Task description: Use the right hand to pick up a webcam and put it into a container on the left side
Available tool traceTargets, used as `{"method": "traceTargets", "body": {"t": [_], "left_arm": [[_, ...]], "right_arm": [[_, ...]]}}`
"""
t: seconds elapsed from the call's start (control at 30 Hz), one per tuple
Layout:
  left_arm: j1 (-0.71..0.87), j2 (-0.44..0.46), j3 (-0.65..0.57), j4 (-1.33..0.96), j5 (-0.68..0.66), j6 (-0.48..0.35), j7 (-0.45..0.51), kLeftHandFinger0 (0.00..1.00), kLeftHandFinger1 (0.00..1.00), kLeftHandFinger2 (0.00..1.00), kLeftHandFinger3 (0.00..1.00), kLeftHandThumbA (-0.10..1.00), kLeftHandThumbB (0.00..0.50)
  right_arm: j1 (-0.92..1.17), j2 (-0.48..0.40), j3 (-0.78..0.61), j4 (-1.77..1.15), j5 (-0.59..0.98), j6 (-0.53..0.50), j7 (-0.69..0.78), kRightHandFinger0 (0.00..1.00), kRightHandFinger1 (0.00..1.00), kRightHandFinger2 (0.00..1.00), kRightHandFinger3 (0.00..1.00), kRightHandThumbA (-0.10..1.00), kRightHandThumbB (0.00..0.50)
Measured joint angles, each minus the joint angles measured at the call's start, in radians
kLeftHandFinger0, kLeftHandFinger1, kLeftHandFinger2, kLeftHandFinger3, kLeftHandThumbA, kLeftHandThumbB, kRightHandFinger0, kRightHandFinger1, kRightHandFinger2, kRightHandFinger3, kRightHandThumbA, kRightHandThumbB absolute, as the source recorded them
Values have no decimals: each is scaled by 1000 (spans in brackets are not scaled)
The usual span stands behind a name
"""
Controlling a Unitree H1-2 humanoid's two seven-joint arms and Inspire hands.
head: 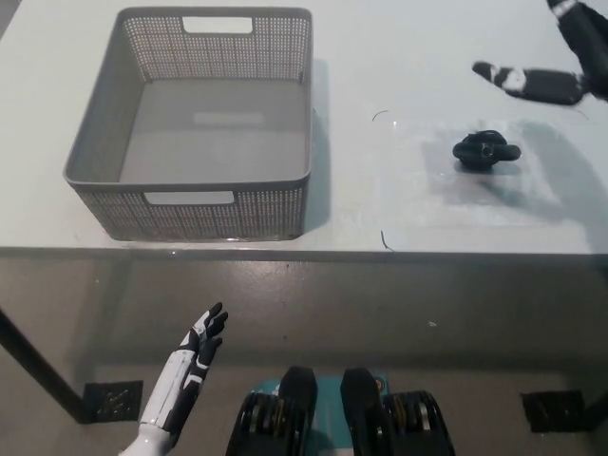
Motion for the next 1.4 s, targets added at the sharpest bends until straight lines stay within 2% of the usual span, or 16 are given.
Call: {"method": "traceTargets", "body": {"t": [0.33,0.5,0.77,1.2,1.4], "left_arm": [[-2,9,-1,-2,8,-2,-2,1000,1000,1000,1000,1000,98],[-3,14,-1,-5,10,-2,-7,1000,1000,1000,1000,1000,108],[-7,18,-2,-5,13,-3,-12,1000,1000,1000,1000,1000,106],[-19,19,-4,5,18,-19,-18,1000,1000,1000,1000,1000,112],[-28,22,-5,17,34,-33,-18,1000,1000,1000,1000,1000,89]], "right_arm": [[-214,7,155,357,-79,-4,70,1000,1000,1000,1000,833,500],[-240,17,218,466,-108,-23,94,1000,1000,1000,1000,752,500],[-242,38,279,609,-133,-66,131,1000,1000,1000,1000,706,500],[-242,97,306,781,-154,-136,147,1000,1000,1000,1000,776,500],[-241,107,306,817,-158,-168,145,1000,1000,1000,1000,771,500]]}}
